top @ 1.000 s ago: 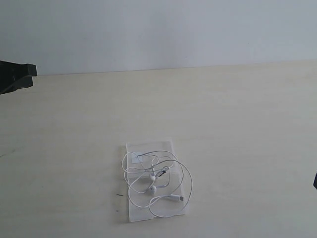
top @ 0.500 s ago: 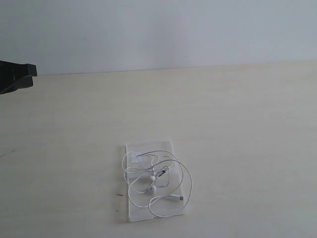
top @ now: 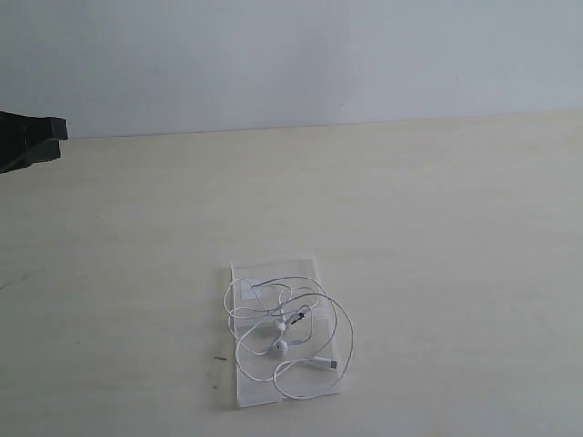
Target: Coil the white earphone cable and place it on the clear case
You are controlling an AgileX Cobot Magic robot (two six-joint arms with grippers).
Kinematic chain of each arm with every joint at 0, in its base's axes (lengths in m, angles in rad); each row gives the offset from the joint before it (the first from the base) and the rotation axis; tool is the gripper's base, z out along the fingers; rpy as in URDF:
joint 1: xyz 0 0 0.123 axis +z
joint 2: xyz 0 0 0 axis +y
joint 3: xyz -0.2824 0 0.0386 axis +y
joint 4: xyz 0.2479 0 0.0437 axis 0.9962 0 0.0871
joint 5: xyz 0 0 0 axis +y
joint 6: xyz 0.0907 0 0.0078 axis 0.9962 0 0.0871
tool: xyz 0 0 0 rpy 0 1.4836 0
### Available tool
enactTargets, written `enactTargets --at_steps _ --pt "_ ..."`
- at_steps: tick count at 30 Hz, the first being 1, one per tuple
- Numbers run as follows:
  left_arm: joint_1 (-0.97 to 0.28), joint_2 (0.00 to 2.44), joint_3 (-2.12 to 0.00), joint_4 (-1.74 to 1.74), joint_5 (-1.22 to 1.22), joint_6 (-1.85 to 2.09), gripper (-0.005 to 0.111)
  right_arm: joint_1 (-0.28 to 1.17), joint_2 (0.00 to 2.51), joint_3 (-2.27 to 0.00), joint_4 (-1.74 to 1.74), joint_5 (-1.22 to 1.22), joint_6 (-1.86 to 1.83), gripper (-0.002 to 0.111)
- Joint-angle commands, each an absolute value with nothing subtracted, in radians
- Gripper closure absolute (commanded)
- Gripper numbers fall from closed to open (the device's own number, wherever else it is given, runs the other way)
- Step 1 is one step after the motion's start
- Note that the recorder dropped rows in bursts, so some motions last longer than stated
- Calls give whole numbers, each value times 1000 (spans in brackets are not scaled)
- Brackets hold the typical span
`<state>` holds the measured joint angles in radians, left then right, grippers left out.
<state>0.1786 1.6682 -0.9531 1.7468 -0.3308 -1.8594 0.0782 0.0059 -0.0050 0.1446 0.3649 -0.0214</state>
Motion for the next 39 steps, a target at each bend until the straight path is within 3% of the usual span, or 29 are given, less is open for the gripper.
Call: enactTargets --at_steps 1,39 --pt "180 1659 -952 1744 -331 -1859 107 51 0 0 80 364 39 108" --pt "180 1659 -952 1744 -331 -1859 107 52 0 0 80 360 53 108"
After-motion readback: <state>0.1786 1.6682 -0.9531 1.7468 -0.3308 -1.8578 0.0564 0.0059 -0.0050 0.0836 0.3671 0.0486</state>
